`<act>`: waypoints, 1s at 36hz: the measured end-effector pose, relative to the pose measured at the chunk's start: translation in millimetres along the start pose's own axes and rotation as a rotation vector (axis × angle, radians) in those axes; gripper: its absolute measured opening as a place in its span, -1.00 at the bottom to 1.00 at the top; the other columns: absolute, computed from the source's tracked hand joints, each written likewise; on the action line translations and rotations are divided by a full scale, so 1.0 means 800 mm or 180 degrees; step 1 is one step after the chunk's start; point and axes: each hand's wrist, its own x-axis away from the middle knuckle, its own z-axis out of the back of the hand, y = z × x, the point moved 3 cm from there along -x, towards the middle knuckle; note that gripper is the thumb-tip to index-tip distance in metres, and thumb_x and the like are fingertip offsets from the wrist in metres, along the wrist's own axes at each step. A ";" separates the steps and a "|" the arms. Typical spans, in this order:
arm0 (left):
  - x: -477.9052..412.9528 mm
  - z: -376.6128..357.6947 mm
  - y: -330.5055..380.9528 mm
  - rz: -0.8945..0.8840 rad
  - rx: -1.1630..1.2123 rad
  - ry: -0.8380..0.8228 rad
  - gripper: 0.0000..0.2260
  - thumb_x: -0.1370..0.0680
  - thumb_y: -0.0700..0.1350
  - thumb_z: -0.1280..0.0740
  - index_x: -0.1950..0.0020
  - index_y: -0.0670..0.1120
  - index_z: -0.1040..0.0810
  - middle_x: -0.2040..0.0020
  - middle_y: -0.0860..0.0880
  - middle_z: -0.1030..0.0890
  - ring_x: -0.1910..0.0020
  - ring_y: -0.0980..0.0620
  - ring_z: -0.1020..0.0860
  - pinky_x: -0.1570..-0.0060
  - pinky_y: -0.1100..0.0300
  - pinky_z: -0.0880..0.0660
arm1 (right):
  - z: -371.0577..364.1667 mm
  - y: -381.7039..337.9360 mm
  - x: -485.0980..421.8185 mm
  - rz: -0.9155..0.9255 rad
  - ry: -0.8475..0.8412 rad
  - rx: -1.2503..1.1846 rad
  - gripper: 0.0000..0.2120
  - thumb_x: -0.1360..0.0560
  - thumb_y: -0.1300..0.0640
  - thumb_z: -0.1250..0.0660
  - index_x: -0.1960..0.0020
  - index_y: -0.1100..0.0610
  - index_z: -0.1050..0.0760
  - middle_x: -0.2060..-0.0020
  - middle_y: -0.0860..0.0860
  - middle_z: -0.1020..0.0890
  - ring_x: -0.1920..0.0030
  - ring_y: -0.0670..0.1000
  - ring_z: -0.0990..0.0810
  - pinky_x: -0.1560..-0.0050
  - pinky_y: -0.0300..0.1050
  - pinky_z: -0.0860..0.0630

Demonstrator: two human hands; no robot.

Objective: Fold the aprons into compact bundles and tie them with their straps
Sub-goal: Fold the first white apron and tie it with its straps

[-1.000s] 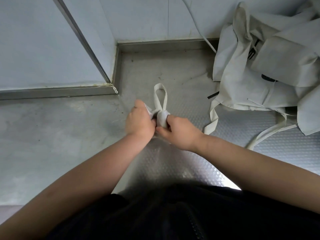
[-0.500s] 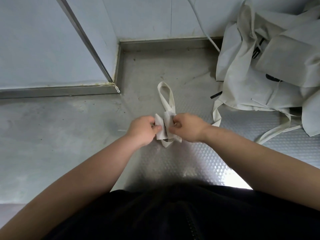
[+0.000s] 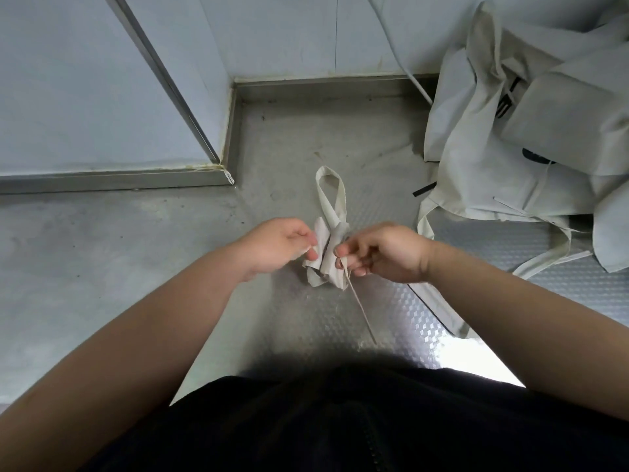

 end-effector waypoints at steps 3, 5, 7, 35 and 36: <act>0.002 0.009 -0.005 0.0284 0.0752 -0.0242 -0.85 -0.50 -0.27 -0.27 0.09 -0.06 -0.59 0.17 0.08 -0.67 0.12 0.24 -0.52 0.16 0.21 -0.30 | 0.003 0.008 0.000 0.0058 -0.0101 0.0153 -0.62 -0.39 0.64 -0.03 0.16 0.31 -0.53 0.35 0.16 -0.54 0.37 -0.01 -0.50 0.35 -0.26 -0.41; 0.002 0.011 -0.012 0.0206 0.0759 -0.0399 -0.84 -0.49 -0.28 -0.30 0.06 -0.04 -0.60 0.13 0.09 -0.68 0.11 0.24 -0.51 0.18 0.21 -0.27 | 0.002 0.010 0.001 0.0226 0.0050 0.0507 -0.66 -0.38 0.63 -0.17 0.16 0.26 -0.57 0.36 0.09 -0.60 0.38 -0.06 -0.53 0.34 -0.32 -0.46; 0.001 0.009 -0.018 0.0029 0.0800 -0.0413 -0.84 -0.51 -0.32 -0.31 0.02 -0.08 -0.58 0.15 0.07 -0.68 0.21 0.28 -0.55 0.25 0.33 -0.34 | 0.001 0.011 0.001 0.0393 0.0195 0.0705 -0.71 -0.39 0.57 -0.28 0.15 0.21 -0.59 0.37 0.00 -0.64 0.37 -0.12 -0.56 0.26 -0.35 -0.51; -0.019 -0.014 -0.027 -0.1047 0.0937 0.0656 -0.76 -0.49 -0.32 -0.36 0.12 0.04 -0.55 0.24 0.02 -0.57 0.26 0.18 -0.49 0.17 0.35 -0.43 | -0.012 -0.015 -0.008 0.1182 0.0680 0.2743 -0.82 -0.53 0.12 -0.33 0.13 0.22 -0.62 0.29 0.06 -0.60 0.33 -0.08 -0.45 0.23 -0.26 -0.37; -0.021 -0.013 -0.027 -0.1052 0.0884 0.0607 -0.76 -0.50 -0.32 -0.35 0.12 0.05 -0.56 0.24 -0.01 -0.55 0.25 0.14 -0.48 0.17 0.32 -0.42 | -0.013 -0.017 -0.008 0.1202 0.0642 0.2867 -0.82 -0.53 0.11 -0.34 0.14 0.20 -0.62 0.33 0.02 -0.58 0.35 -0.10 -0.44 0.26 -0.29 -0.36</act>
